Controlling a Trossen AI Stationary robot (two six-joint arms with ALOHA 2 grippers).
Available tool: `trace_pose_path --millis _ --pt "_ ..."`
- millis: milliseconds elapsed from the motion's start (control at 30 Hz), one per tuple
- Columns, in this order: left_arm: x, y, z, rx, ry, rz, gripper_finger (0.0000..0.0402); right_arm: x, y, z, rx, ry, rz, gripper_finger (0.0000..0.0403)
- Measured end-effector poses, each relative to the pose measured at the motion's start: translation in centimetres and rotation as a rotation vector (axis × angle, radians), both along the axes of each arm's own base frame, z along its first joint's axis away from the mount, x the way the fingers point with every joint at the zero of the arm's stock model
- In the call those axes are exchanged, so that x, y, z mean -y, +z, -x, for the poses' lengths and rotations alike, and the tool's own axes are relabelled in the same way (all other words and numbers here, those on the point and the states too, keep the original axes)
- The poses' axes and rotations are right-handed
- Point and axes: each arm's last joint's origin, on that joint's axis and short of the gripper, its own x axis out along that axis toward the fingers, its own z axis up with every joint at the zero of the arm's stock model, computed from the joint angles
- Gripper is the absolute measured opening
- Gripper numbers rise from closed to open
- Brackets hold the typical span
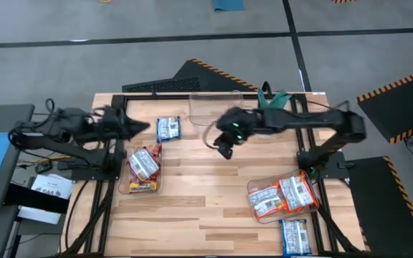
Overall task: Sort Maruchan noodles
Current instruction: Put the red noodle pack into the bottom left transparent bin
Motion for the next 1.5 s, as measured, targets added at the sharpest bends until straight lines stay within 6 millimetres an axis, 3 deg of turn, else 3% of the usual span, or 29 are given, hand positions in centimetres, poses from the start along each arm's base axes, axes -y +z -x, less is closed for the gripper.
trace_pose_path --millis 100,267,433,600,967,1267,1500 --pt "0.3 -1.8 -1.0 -0.176 -0.055 0.078 0.0 -1.5 0.4 2.2 0.103 -0.059 -0.015 0.002" --pt "0.9 -5.2 -2.5 -0.6 -0.021 0.387 0.0 -2.8 0.9 4.3 0.121 -0.106 -0.037 0.0021" --pt "2.1 -9.2 -4.0 -1.115 -0.029 0.716 0.0 -2.9 0.8 4.4 0.102 -0.104 -0.039 0.0019" --pt "4.0 -12.2 -5.4 -1.488 0.002 0.68 0.0 -2.9 -0.1 4.2 0.055 -0.072 -0.002 0.0024" --pt "7.2 -17.1 -10.6 -1.557 -0.071 0.427 0.0 -2.7 -0.9 3.9 0.003 -0.034 0.036 0.0024" --pt "6.1 -20.2 -13.0 -1.621 -0.027 0.271 0.0 -2.5 -0.9 3.9 0.004 -0.036 0.039 0.0024" --pt "3.9 -20.5 -13.7 -1.583 0.122 0.046 0.0 -2.5 -0.9 3.9 0.005 -0.036 0.038 0.0023"
